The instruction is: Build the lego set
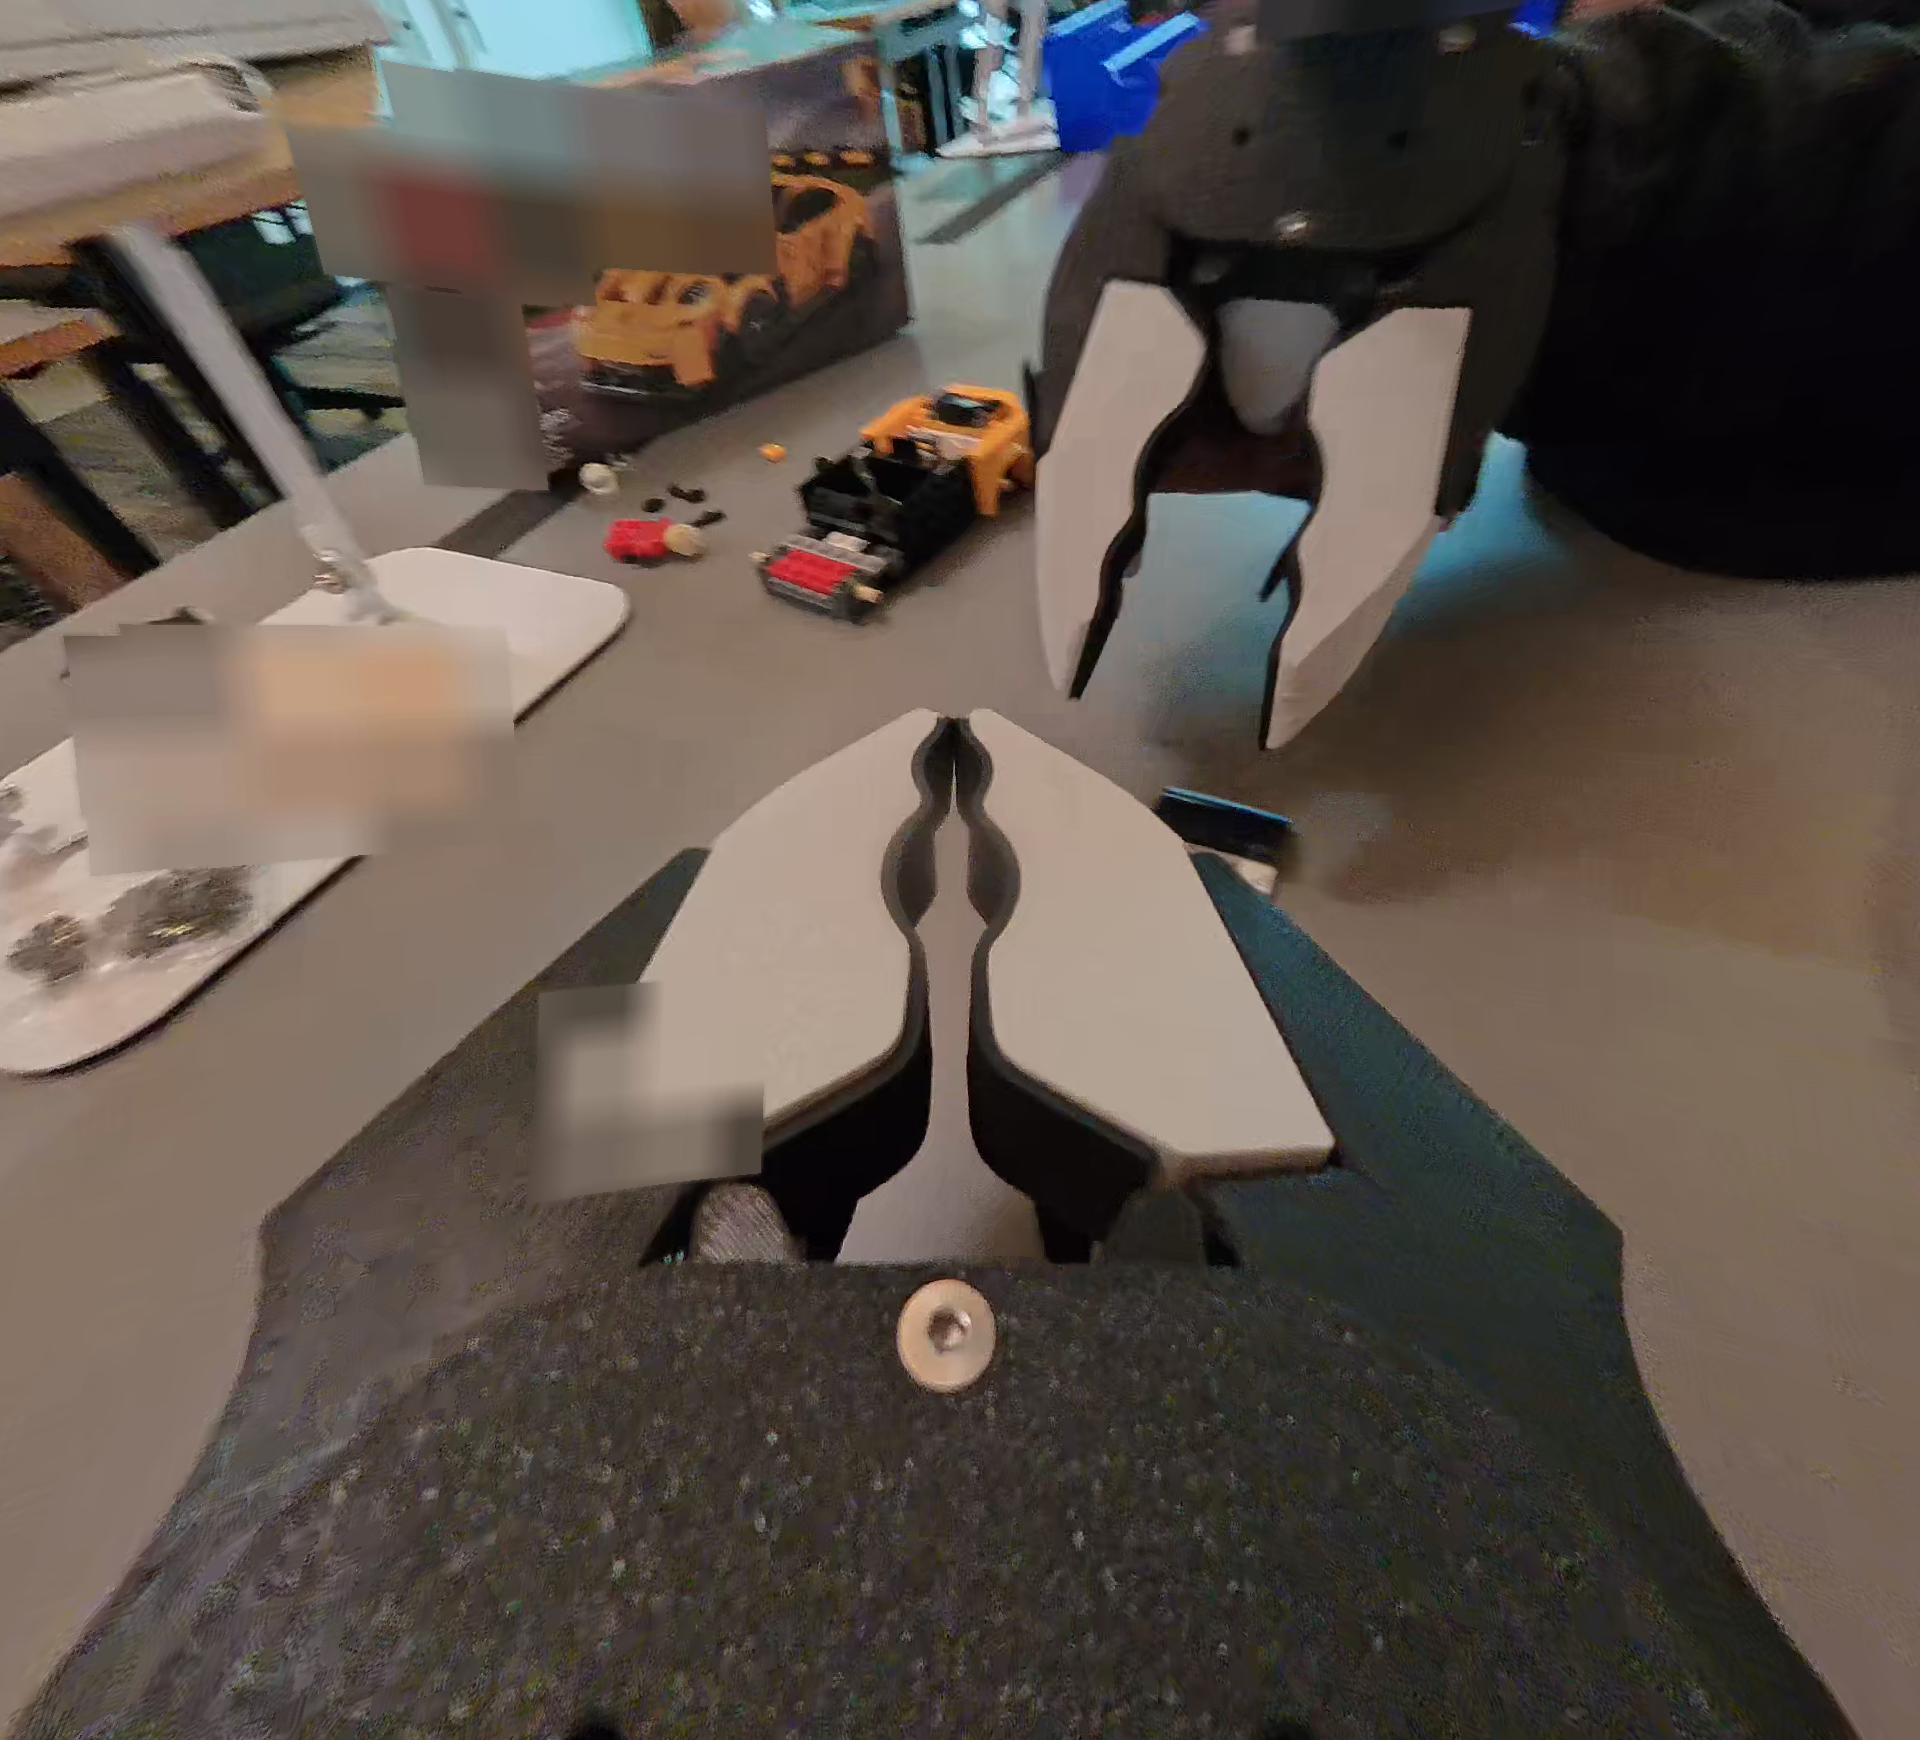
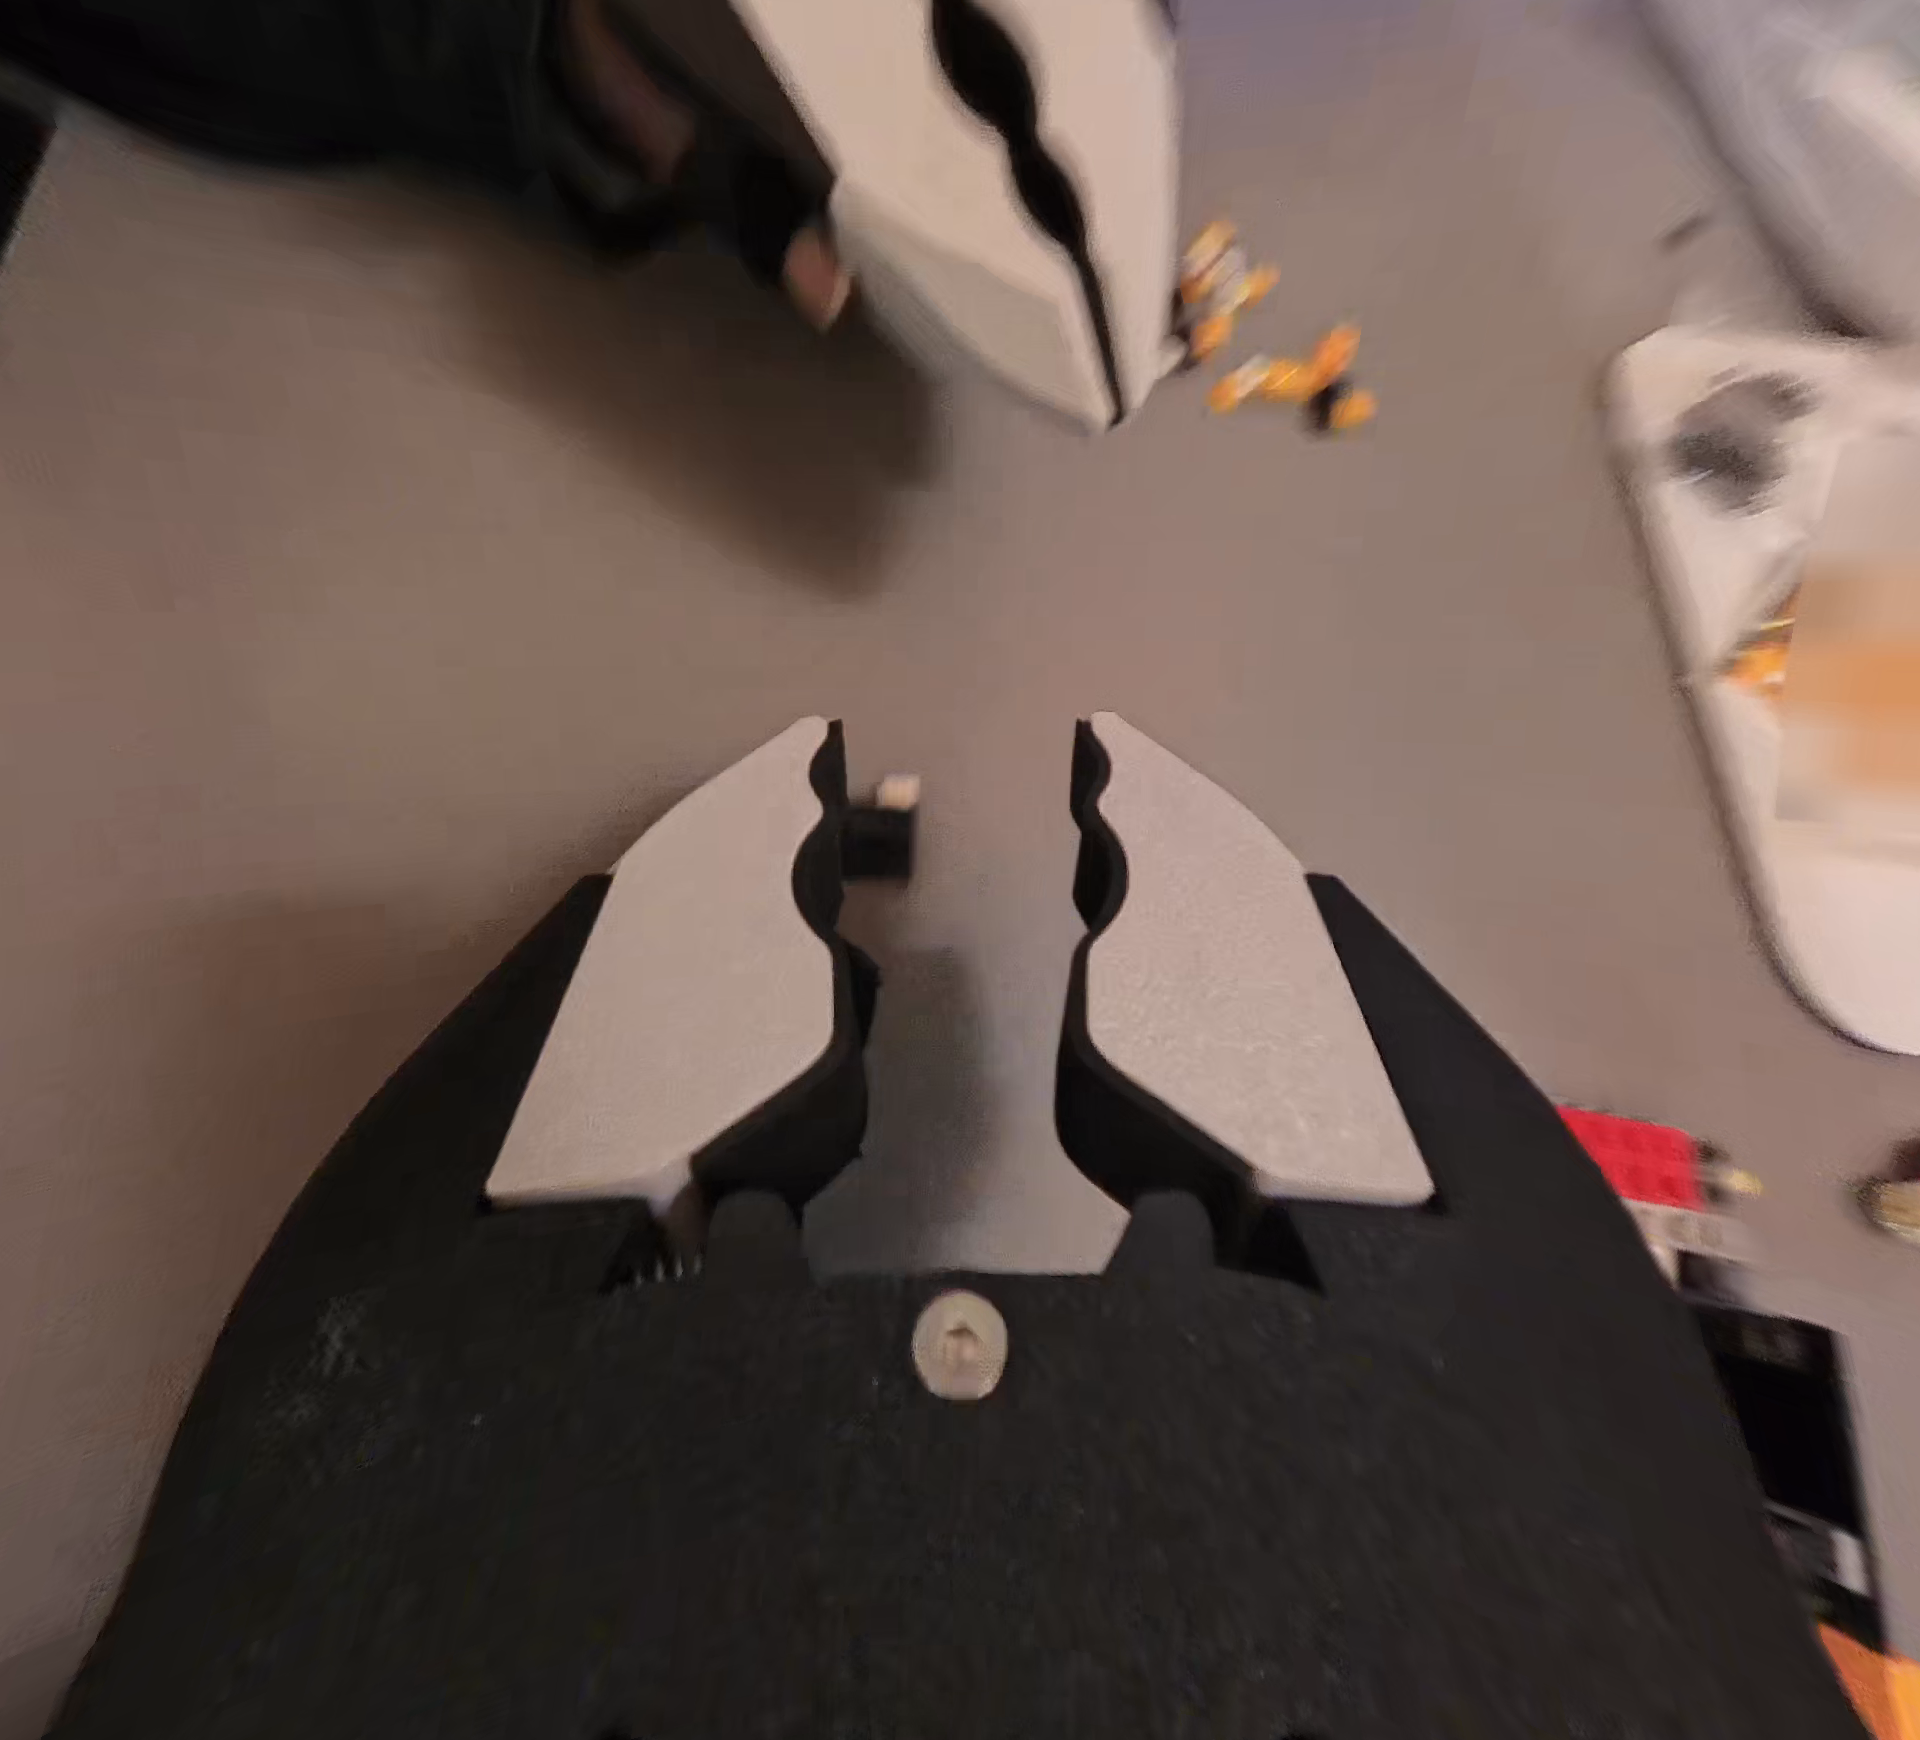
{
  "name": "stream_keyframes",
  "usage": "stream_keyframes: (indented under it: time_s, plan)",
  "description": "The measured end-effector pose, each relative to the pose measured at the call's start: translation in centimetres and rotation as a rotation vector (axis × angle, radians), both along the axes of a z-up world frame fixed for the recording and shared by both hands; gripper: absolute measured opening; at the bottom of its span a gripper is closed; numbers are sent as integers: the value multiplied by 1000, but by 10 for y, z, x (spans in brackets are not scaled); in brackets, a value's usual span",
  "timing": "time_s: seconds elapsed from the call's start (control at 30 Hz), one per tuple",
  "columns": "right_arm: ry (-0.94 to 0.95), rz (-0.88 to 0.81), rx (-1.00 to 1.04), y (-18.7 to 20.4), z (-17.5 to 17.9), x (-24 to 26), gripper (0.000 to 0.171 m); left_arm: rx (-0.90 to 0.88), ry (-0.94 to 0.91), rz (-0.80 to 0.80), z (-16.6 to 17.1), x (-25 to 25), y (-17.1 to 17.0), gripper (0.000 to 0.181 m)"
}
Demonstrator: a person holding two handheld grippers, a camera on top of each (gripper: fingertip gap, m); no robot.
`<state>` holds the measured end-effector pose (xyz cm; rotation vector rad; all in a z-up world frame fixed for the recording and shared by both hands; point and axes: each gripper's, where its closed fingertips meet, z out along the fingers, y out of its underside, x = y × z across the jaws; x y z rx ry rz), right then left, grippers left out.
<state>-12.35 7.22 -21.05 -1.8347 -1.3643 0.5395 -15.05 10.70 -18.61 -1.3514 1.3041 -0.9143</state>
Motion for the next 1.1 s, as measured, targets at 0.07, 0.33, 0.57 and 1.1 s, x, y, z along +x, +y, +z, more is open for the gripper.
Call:
stream_keyframes:
  time_s: [0.07, 0.33, 0.57, 1.1]
  plan:
    - [152, -107, 134, 21, 34, 0, 40, -10, -53, 83, 10, -5, 16, 0]
    - [395, -508, 553, 79, 137, 28, 5, 103, -231, 428, 95, -20, 92, 0]
    - [522, -642, 576, 133, 184, 31, 0, 160, -349, 590, 166, -23, 152, 0]
    - [624, -803, 546, 157, 151, 71, 3, 7, -360, 553, 116, -40, 172, 0]
